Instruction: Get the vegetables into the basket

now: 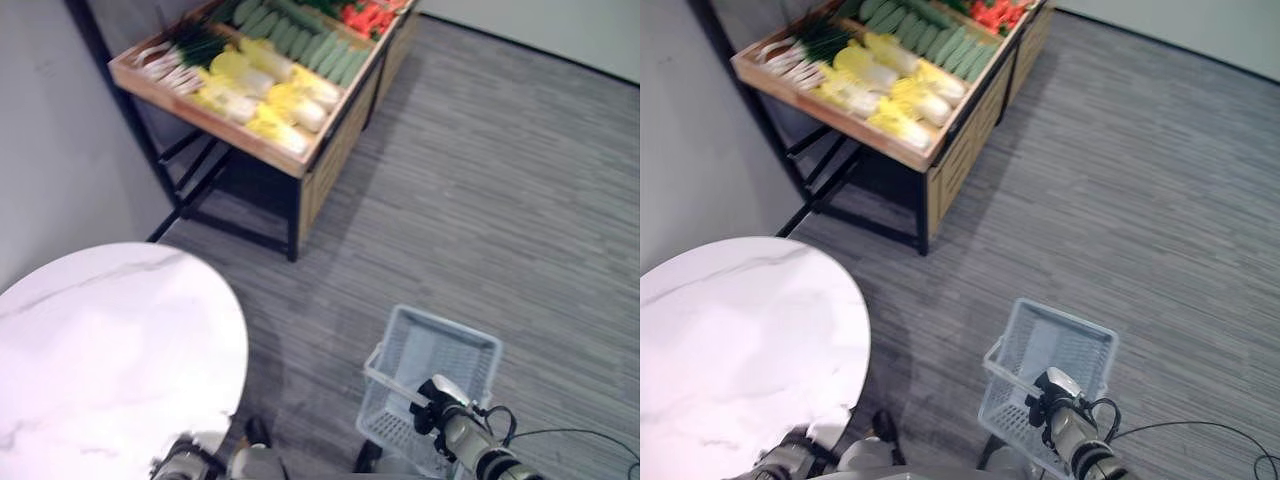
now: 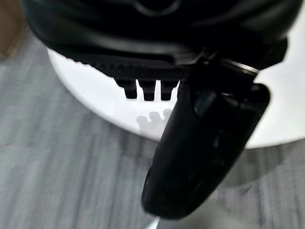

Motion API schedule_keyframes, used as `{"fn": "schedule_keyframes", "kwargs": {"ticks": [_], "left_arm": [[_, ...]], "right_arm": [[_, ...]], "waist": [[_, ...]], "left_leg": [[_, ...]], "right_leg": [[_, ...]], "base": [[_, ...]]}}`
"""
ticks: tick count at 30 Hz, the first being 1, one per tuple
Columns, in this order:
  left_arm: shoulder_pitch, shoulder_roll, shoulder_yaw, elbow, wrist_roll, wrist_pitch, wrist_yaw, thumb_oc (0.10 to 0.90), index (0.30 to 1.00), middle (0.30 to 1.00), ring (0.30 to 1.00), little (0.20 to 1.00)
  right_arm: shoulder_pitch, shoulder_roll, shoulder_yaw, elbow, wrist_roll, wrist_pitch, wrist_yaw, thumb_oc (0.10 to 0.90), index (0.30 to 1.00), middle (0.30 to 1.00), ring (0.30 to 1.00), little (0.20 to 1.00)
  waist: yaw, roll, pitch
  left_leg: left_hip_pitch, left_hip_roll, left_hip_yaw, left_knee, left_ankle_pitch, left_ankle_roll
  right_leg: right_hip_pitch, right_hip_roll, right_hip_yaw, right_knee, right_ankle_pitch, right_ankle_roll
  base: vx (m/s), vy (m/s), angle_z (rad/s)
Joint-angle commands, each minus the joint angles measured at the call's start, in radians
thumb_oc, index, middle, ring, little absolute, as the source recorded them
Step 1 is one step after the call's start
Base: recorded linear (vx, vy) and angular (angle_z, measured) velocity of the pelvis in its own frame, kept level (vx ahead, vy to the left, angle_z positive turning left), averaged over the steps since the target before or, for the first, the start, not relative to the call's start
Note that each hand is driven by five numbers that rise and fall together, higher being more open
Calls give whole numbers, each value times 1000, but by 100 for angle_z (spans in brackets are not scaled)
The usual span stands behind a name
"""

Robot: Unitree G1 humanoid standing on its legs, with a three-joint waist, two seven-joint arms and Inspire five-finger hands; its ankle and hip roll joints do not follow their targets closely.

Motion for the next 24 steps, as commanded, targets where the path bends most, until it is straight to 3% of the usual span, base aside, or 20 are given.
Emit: {"fn": "schedule_keyframes", "kwargs": {"ticks": [1,2,5,11,15,16,17,18,19,20,21,22,24], "left_arm": [[-45,7,-31,15,5,13,10,900,1000,1000,1000,1000],[-53,1,-38,13,7,13,9,900,1000,1000,1000,1000],[-61,-8,-48,15,12,14,9,900,1000,1000,1000,1000],[-82,-9,-59,-2,-5,12,15,900,1000,1000,1000,1000],[-89,-8,-60,-5,-9,13,18,900,1000,1000,1000,1000],[-90,-8,-51,-4,-34,13,27,900,1000,1000,1000,1000],[-91,-10,-44,-7,-56,9,34,900,1000,1000,1000,1000],[-96,-13,-49,-11,-69,9,41,900,1000,1000,1000,1000],[-100,-20,-51,-13,-90,-1,53,900,1000,1000,1000,1000],[-104,-27,-56,-10,-98,-10,56,900,1000,1000,1000,1000],[-104,-27,-56,-10,-98,-10,56,900,1000,1000,1000,1000],[-104,-31,-69,-12,-88,0,49,900,1000,1000,1000,1000],[-100,-31,-71,-10,-83,-1,47,900,1000,1000,1000,1000]], "right_arm": [[-64,-20,-47,-80,12,-15,-44,400,300,300,300,300],[-49,-25,-53,-75,16,-15,-45,400,300,300,300,300],[-47,-24,-54,-52,22,-16,-49,400,300,300,300,300],[-46,-29,-65,-72,41,-18,-57,400,300,300,300,300],[-45,-37,-72,-97,42,-14,-61,400,300,300,300,300],[-45,-40,-64,-86,45,-16,-66,400,300,300,300,300],[-50,-47,-50,-74,49,-22,-67,400,300,300,300,300],[-53,-53,-49,-68,53,-21,-73,400,300,300,300,300],[-57,-60,-46,-74,57,-27,-77,400,300,300,300,300],[-61,-65,-45,-81,54,-28,-80,400,300,300,300,300],[-61,-65,-46,-81,53,-28,-80,400,300,300,300,300],[-60,-67,-54,-91,46,-23,-78,400,300,300,300,300],[-63,-64,-52,-93,45,-22,-77,400,300,300,300,300]], "waist": [[-14,-41,34],[-32,-26,40],[-45,-15,46],[-74,11,61],[-97,41,78],[-101,44,86],[-96,36,102],[-85,33,116],[-72,31,120],[-56,31,115],[-57,30,113],[-79,38,104],[-76,36,95]], "left_leg": [[-2,-11,-62,47,-38,-65],[11,4,-73,35,-25,-76],[20,15,-66,18,-12,-86],[18,31,-50,-7,10,-94],[20,67,-35,-3,22,-112],[3,88,-46,52,7,-117],[-49,105,-98,192,-32,-122],[-73,93,-161,231,-22,-125],[-83,43,-250,211,-30,-118],[-121,-42,-376,156,-53,-93],[-124,-44,-377,155,-50,-92],[-112,-32,-319,131,-48,-80],[-100,-40,-307,115,-54,-68]], "right_leg": [[-41,-106,59,-27,121,92],[-34,-91,49,-27,106,83],[-33,-80,47,-40,109,79],[-91,-66,92,19,81,68],[-135,-28,132,61,42,41],[-142,-5,148,72,24,24],[-123,16,148,60,11,-1],[-110,21,150,52,13,-6],[-106,24,159,46,14,-6],[-100,30,190,38,17,-2],[-103,29,188,36,19,-2],[-103,19,198,40,21,8],[-118,17,215,48,22,12]], "base": [[15,-269,36],[16,-221,36],[16,-80,15],[-3,-37,-16],[6,-141,-25],[30,-342,-35],[34,-344,-28],[58,-228,-15],[136,-22,-3],[122,28,-20],[133,85,-32],[51,113,-51],[55,111,-44]]}}
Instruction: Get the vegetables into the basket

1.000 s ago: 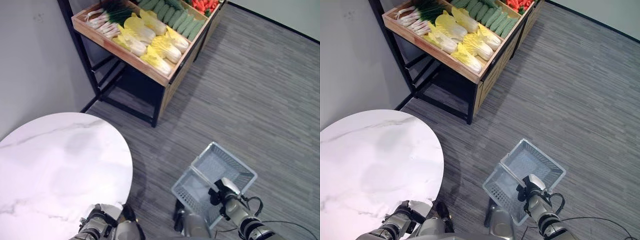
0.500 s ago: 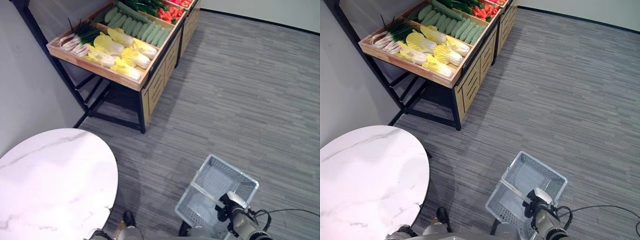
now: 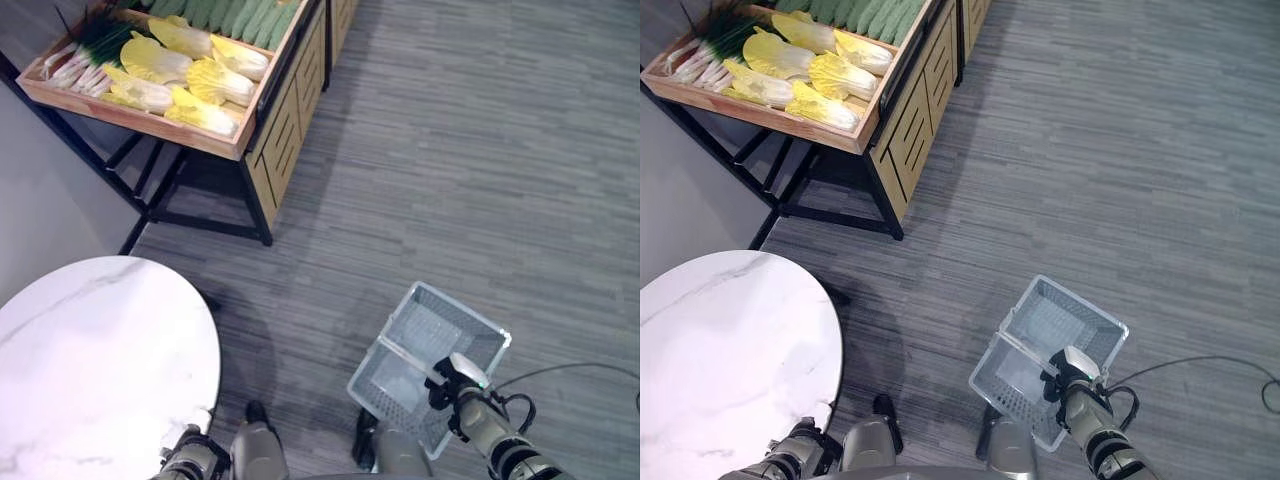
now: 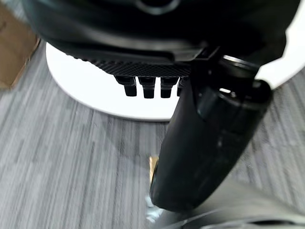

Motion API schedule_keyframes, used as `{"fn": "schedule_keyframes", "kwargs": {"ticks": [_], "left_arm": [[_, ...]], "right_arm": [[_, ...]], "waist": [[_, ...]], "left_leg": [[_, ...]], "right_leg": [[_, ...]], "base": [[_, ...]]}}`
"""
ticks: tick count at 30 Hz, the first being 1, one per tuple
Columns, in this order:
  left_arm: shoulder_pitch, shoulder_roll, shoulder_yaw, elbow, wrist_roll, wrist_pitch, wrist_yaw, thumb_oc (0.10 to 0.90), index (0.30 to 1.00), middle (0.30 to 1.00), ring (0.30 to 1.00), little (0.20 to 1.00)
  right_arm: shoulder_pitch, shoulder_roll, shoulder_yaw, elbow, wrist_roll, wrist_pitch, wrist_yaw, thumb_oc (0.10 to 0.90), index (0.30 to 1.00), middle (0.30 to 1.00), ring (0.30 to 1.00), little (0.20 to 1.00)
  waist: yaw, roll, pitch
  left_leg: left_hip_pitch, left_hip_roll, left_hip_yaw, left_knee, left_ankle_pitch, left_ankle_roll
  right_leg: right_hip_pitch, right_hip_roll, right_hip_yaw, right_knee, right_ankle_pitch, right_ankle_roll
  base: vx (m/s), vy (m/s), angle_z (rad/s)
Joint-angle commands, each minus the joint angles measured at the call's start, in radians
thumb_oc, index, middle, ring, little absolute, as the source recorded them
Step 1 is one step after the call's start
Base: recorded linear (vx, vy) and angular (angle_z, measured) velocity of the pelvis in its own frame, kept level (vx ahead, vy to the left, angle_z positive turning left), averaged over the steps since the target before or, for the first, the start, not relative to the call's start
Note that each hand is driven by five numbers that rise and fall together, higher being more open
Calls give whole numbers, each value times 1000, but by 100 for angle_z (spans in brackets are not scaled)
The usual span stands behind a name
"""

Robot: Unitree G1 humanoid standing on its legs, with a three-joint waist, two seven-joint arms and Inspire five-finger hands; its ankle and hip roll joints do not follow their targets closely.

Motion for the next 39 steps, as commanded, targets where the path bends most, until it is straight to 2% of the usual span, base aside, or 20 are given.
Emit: {"fn": "schedule_keyframes", "kwargs": {"ticks": [1,3,10,14,20,22,25,28,29,31,33,36,38,39], "left_arm": [[-31,-9,-5,24,2,1,18,900,1000,1000,1000,1000],[-27,-7,-21,17,24,-5,8,900,1000,1000,1000,1000],[-7,0,-12,30,29,-14,9,900,1000,1000,1000,1000],[-4,2,-12,35,40,-13,4,900,1000,1000,1000,1000],[3,10,-7,48,52,-22,-5,900,1000,1000,1000,1000],[3,15,-2,41,47,-28,-3,900,1000,1000,1000,1000],[0,22,-3,37,57,-30,-14,900,1000,1000,1000,1000],[-4,25,-2,30,55,-26,-17,900,1000,1000,1000,1000],[-4,28,-4,30,62,-19,-23,900,1000,1000,1000,1000],[-5,32,-5,32,62,-14,-28,900,1000,1000,1000,1000],[-12,36,-12,23,68,-15,-30,900,1000,1000,1000,1000],[-22,34,-8,27,63,-18,-25,900,1000,1000,1000,1000],[-24,32,-6,29,61,-18,-25,900,1000,1000,1000,1000],[-27,28,-3,33,56,-19,-27,900,1000,1000,1000,1000]], "right_arm": [[-22,-4,13,-59,19,-12,-28,400,300,300,300,300],[-16,14,-3,-25,37,-10,-36,400,300,300,300,300],[-11,49,0,59,32,-11,-26,400,300,300,300,300],[-7,57,0,90,31,-10,-23,400,300,300,300,300],[-3,71,-7,155,36,-12,-17,400,300,300,300,300],[-3,74,-12,174,45,-14,-14,400,300,300,300,300],[-6,65,-46,196,90,-19,-12,400,300,300,300,300],[-7,58,-45,196,88,-17,-8,400,300,300,300,300],[-3,56,-45,191,86,-15,-4,400,300,300,300,300],[-1,55,-44,190,89,-17,-2,400,300,300,300,300],[-6,53,-39,186,93,-20,-2,400,300,300,300,300],[-4,54,-38,180,96,-24,-6,400,300,300,300,300],[2,53,-39,174,98,-24,-7,400,300,300,300,300],[12,53,-39,168,94,-24,-4,400,300,300,300,300]], "waist": [[-17,-14,-21],[-19,-14,-31],[-5,-20,-42],[-4,-24,-52],[2,-43,-61],[8,-53,-56],[8,-64,-39],[14,-58,-24],[12,-53,-17],[6,-56,-13],[-5,-62,-2],[-31,-69,15],[-40,-69,16],[-58,-73,16]], "left_leg": [[26,-32,109,31,-81,82],[44,-50,134,38,-99,98],[108,-72,162,30,-129,118],[122,-76,165,15,-129,118],[141,-96,167,-20,-128,129],[139,-114,171,-7,-147,146],[142,-148,181,23,-182,176],[160,-154,186,16,-191,197],[179,-155,187,4,-197,202],[197,-158,180,-11,-200,201],[214,-163,171,-22,-204,194],[248,-168,138,-30,-222,183],[257,-170,127,-30,-230,179],[286,-182,106,-34,-247,176]], "right_leg": [[-30,-77,113,-35,95,145],[-27,-98,125,-16,93,153],[-7,-116,145,-1,92,171],[5,-122,139,-20,100,177],[-1,-139,146,-27,125,196],[-8,-157,156,-16,140,208],[-33,-191,177,49,203,231],[-71,-200,173,158,240,226],[-93,-193,168,209,248,219],[-123,-170,165,198,243,212],[-168,-142,155,129,244,204],[-219,-104,134,-5,284,212],[-224,-93,131,-30,285,214],[-257,-64,115,-91,302,216]], "base": [[68,93,-44],[118,183,-44],[63,81,-17],[13,38,-7],[-3,71,-1],[6,178,-7],[55,252,-24],[81,197,-22],[126,152,-3],[157,75,-6],[168,-4,0],[229,-41,17],[224,-18,21],[279,-4,46]]}}
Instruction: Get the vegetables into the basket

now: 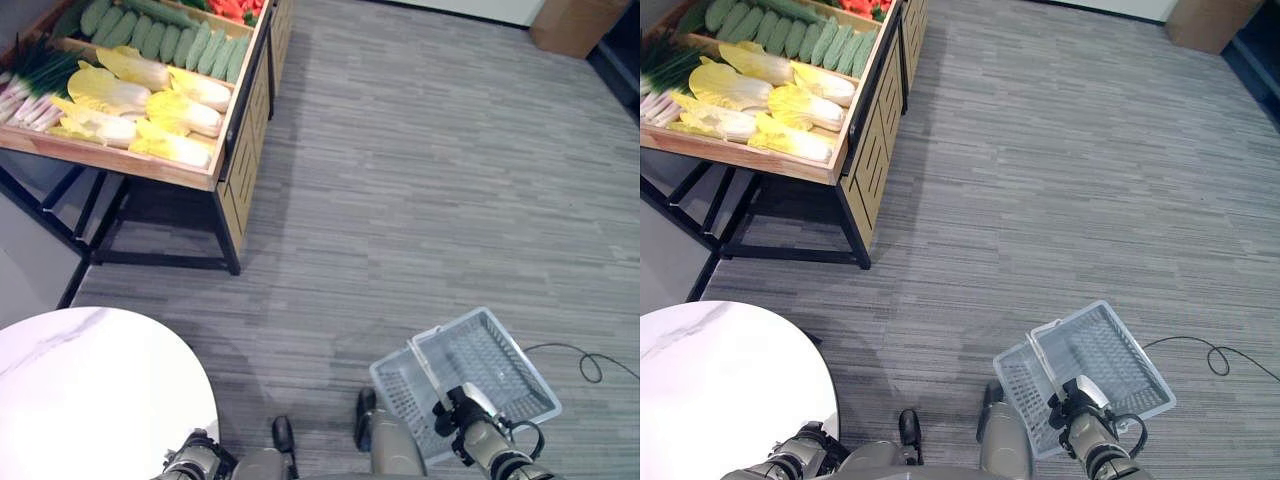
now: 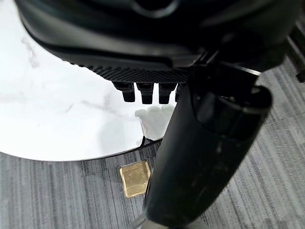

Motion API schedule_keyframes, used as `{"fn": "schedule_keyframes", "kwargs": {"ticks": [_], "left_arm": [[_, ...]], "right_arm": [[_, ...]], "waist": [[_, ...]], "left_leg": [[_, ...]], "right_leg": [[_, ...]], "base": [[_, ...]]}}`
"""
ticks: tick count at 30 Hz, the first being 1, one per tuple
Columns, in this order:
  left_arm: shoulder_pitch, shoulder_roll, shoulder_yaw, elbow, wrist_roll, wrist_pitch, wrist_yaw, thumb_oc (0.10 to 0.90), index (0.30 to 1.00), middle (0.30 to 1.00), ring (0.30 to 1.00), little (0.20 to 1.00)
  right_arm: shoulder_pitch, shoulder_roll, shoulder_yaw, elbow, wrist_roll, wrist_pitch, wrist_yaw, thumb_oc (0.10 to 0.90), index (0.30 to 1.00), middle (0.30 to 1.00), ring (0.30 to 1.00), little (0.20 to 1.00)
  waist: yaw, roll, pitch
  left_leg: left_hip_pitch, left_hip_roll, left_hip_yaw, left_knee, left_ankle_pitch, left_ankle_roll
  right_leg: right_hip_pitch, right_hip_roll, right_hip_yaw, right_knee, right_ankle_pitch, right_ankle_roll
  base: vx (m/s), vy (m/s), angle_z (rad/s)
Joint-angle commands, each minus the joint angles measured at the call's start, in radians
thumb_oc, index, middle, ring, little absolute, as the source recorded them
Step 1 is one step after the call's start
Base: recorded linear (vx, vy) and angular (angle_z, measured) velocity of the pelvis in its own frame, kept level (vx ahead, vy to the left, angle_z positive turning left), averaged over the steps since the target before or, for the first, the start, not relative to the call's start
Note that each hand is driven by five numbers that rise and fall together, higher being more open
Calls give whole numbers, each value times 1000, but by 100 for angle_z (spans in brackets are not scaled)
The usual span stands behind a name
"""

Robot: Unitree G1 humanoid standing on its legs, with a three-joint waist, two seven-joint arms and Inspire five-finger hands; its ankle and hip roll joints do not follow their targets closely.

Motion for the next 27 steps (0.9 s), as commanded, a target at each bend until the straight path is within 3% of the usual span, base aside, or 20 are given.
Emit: {"fn": "schedule_keyframes", "kwargs": {"ticks": [1,5,6,7,9,11,13,14,17,19,20,21,23,24,25,27], "left_arm": [[-19,1,14,1,14,-2,6,900,1000,1000,1000,1000],[-15,-8,24,7,7,3,3,900,1000,1000,1000,1000],[-7,-15,29,8,0,8,1,900,1000,1000,1000,1000],[-11,-24,24,8,-8,8,7,900,1000,1000,1000,1000],[-14,-32,19,10,-15,7,10,900,1000,1000,1000,1000],[-11,-34,16,19,-10,7,10,900,1000,1000,1000,1000],[-11,-31,10,20,-5,8,8,900,1000,1000,1000,1000],[-14,-28,9,17,-10,10,6,900,1000,1000,1000,1000],[-17,-28,29,23,-52,13,22,900,1000,1000,1000,1000],[-13,-30,36,25,-67,14,32,900,1000,1000,1000,1000],[-10,-37,46,25,-93,11,36,900,1000,1000,1000,1000],[-10,-36,46,25,-93,11,36,900,1000,1000,1000,1000],[-5,-36,44,18,-93,12,41,900,1000,1000,1000,1000],[-5,-36,44,18,-93,12,41,900,1000,1000,1000,1000],[-4,-37,45,18,-96,8,45,900,1000,1000,1000,1000],[-4,-39,45,18,-91,4,47,900,1000,1000,1000,1000]], "right_arm": [[2,-25,32,-10,15,-4,-5,400,300,300,300,300],[19,-24,31,-18,15,-3,-5,400,300,300,300,300],[32,-29,28,-16,21,-7,-8,400,300,300,300,300],[34,-35,30,-16,25,-11,-11,400,300,300,300,300],[39,-38,29,-7,25,-12,-12,400,300,300,300,300],[41,-42,35,1,23,-15,-11,400,300,300,300,300],[39,-49,39,6,24,-18,-10,400,300,300,300,300],[36,-51,40,11,30,-16,-11,400,300,300,300,300],[24,-62,37,19,47,-10,-15,400,300,300,300,300],[24,-64,37,17,49,-7,-19,400,300,300,300,300],[25,-66,36,16,56,-2,-20,400,300,300,300,300],[25,-66,35,16,56,-2,-20,400,300,300,300,300],[29,-68,37,11,53,-1,-22,400,300,300,300,300],[30,-68,38,11,53,-1,-22,400,300,300,300,300],[33,-70,42,14,52,-3,-26,400,300,300,300,300],[34,-73,50,12,44,-6,-33,400,300,300,300,300]], "waist": [[-30,-3,22],[-42,-1,12],[-44,9,-4],[-61,29,-15],[-69,50,-28],[-69,77,-35],[-64,78,-27],[-60,59,-17],[-33,40,12],[-26,37,16],[-5,36,25],[-7,32,21],[23,25,27],[25,24,27],[46,34,27],[69,58,21]], "left_leg": [[99,-7,-66,93,-158,-92],[145,-13,-93,87,-185,-96],[167,-3,-105,91,-204,-104],[166,17,-121,123,-213,-118],[162,44,-136,180,-183,-148],[143,75,-142,277,-105,-195],[62,105,-144,457,35,-249],[13,104,-141,532,92,-261],[-72,106,-136,714,149,-260],[-100,113,-128,720,153,-251],[-181,118,-110,702,116,-227],[-184,113,-110,697,122,-225],[-283,118,-93,577,66,-193],[-280,118,-90,575,65,-192],[-315,140,-84,367,58,-183],[-339,168,-117,180,169,-201]], "right_leg": [[-30,39,-22,-40,204,32],[-38,50,-84,-34,219,23],[-27,51,-113,-18,203,2],[-18,73,-99,-11,187,-21],[-2,97,-104,9,157,-44],[30,132,-117,18,124,-77],[76,151,-125,12,85,-114],[100,143,-127,8,71,-129],[158,154,-125,12,14,-171],[174,157,-120,13,1,-175],[211,163,-101,13,-23,-176],[207,158,-102,13,-21,-175],[246,154,-81,5,-44,-157],[247,153,-79,6,-46,-157],[281,155,-65,-2,-66,-137],[316,174,-43,-15,-88,-126]], "base": [[362,-13,49],[228,-68,62],[314,-202,49],[410,-255,38],[340,-213,41],[280,-204,32],[207,-257,8],[178,-289,11],[179,-220,-2],[188,-110,-39],[169,-61,-35],[252,-75,-6],[247,-12,3],[390,84,0],[351,137,3],[422,163,-18]]}}
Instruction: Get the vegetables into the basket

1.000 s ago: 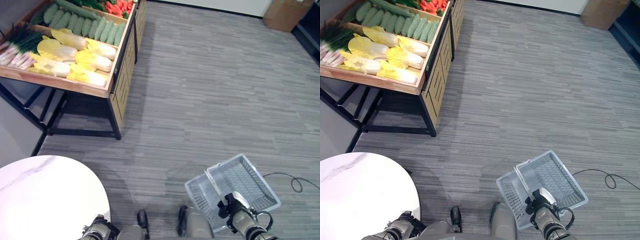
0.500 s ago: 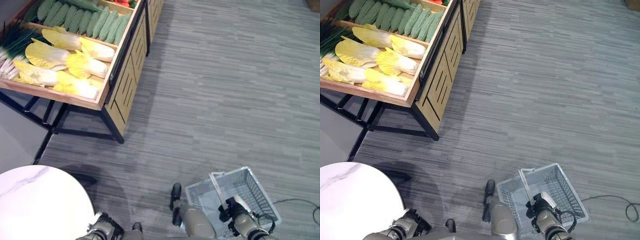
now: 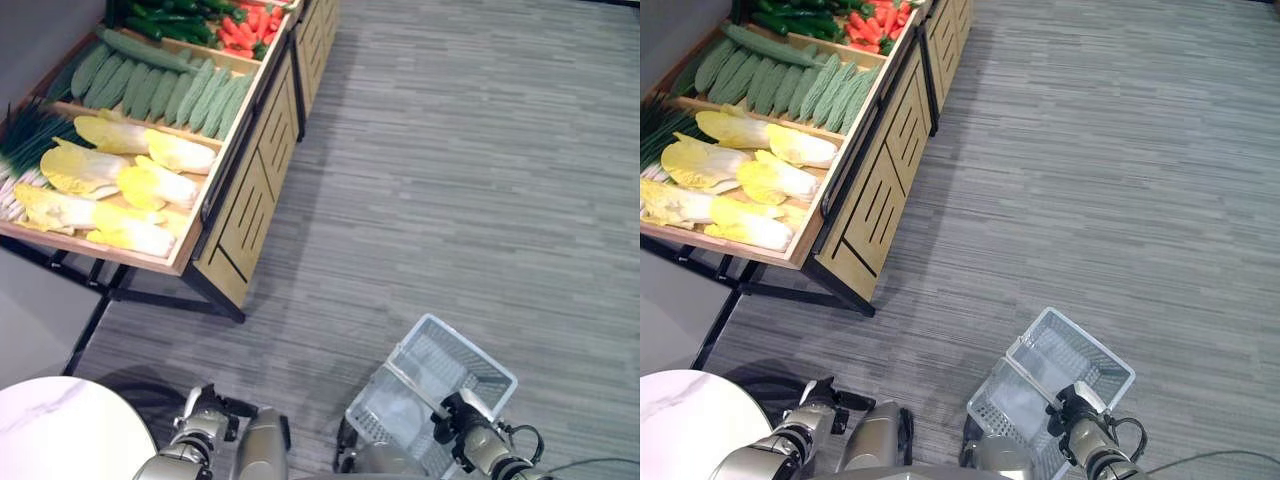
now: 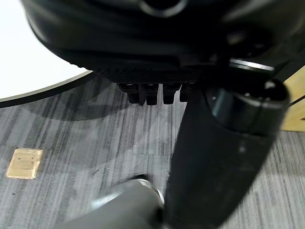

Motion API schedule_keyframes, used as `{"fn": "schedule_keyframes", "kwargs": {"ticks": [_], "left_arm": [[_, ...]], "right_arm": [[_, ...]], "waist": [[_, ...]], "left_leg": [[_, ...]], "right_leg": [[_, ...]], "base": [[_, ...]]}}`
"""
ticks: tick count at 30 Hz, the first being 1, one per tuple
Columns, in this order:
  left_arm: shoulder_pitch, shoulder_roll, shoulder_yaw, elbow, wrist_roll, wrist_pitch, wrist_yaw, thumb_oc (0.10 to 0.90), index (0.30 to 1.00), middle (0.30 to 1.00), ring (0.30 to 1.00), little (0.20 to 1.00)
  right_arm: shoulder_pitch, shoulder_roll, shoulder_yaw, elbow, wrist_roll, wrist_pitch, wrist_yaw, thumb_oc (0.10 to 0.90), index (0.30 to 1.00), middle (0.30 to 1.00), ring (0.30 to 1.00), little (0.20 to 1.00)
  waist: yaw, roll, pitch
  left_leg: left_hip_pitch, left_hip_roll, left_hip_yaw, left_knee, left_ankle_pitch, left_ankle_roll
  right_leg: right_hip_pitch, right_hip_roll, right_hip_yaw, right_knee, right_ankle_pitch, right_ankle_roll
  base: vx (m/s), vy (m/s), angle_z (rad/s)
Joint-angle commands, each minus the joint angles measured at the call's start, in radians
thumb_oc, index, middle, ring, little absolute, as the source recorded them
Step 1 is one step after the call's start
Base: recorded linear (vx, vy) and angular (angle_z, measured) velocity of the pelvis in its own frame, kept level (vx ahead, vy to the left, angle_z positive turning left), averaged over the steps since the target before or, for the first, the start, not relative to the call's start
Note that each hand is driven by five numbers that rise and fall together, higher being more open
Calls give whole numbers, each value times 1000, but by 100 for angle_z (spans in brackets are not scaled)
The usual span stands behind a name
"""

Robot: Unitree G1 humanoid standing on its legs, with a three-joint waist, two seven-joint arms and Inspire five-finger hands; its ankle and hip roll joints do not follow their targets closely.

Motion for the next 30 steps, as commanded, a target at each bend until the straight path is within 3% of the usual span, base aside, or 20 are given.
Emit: {"fn": "schedule_keyframes", "kwargs": {"ticks": [1,4,6,10,13,15,17,20,21,22,25,28,29,30], "left_arm": [[85,-37,-47,72,31,49,21,900,1000,1000,1000,1000],[83,-33,-41,80,29,50,29,900,1000,1000,1000,1000],[95,-33,-35,84,29,52,29,900,1000,1000,1000,1000],[97,-21,-38,83,36,47,27,900,1000,1000,1000,1000],[96,-11,-35,77,37,43,31,900,1000,1000,1000,1000],[97,-9,-36,73,35,42,31,900,1000,1000,1000,1000],[94,-5,-41,67,44,44,21,900,1000,1000,1000,1000],[91,-4,-41,67,47,47,16,900,1000,1000,1000,1000],[91,-1,-41,68,55,51,12,900,1000,1000,1000,1000],[92,-2,-44,68,60,52,8,900,1000,1000,1000,1000],[88,2,-47,67,63,58,1,900,1000,1000,1000,1000],[79,6,-56,67,70,61,0,900,1000,1000,1000,1000],[75,6,-55,69,74,59,1,900,1000,1000,1000,1000],[73,7,-53,69,77,58,2,900,1000,1000,1000,1000]], "right_arm": [[22,-64,-9,-26,7,-4,-43,400,300,300,300,300],[11,-62,-2,-22,5,-5,-44,400,300,300,300,300],[9,-50,6,-27,0,-4,-40,400,300,300,300,300],[-5,-33,17,-32,-16,-4,-31,400,300,300,300,300],[-19,-22,25,-27,-31,0,-24,400,300,300,300,300],[-21,-20,26,-28,-33,1,-22,400,300,300,300,300],[-33,-16,22,-33,-35,5,-13,400,300,300,300,300],[-41,-15,20,-42,-33,8,-12,400,300,300,300,300],[-45,-9,19,-49,-32,8,-7,400,300,300,300,300],[-46,-8,19,-51,-32,7,-6,400,300,300,300,300],[-45,-4,24,-57,-30,9,-5,400,300,300,300,300],[-43,-1,29,-60,-36,8,-1,400,300,300,300,300],[-44,-2,29,-64,-34,8,-4,400,300,300,300,300],[-46,-3,28,-68,-35,8,-4,400,300,300,300,300]], "waist": [[38,22,33],[55,26,33],[61,24,14],[76,-11,-17],[96,-42,-40],[100,-48,-46],[108,-57,-58],[112,-56,-57],[111,-50,-51],[112,-43,-46],[102,-24,-34],[67,-8,-7],[48,-16,9],[38,-25,14]], "left_leg": [[58,33,-8,-249,153,15],[62,53,2,-314,210,-8],[76,61,18,-308,209,-1],[60,13,37,-224,152,38],[52,-19,69,-176,88,66],[50,-28,77,-161,71,73],[67,-68,94,-137,12,106],[91,-93,96,-149,-4,126],[123,-111,100,-164,-17,145],[140,-116,103,-172,-23,154],[210,-123,91,-211,-37,161],[280,-115,67,-247,-48,141],[312,-124,47,-247,-66,132],[327,-132,38,-249,-73,128]], "right_leg": [[-43,-33,123,79,13,172],[5,-37,158,83,-24,183],[38,-47,178,86,-48,190],[58,-107,209,101,-64,214],[46,-155,218,110,-41,246],[42,-167,222,113,-35,254],[10,-207,230,176,17,282],[-28,-228,233,247,67,293],[-63,-247,221,332,134,296],[-72,-255,214,380,160,294],[-124,-263,187,453,188,284],[-215,-257,138,347,150,270],[-247,-245,153,220,177,284],[-273,-245,167,173,210,294]], "base": [[343,127,-39],[277,122,-61],[347,198,-83],[288,213,-50],[228,190,2],[153,131,-28],[219,241,-13],[155,224,1],[116,190,-9],[147,237,-11],[164,152,0],[236,-16,12],[278,-125,27],[306,-141,53]]}}
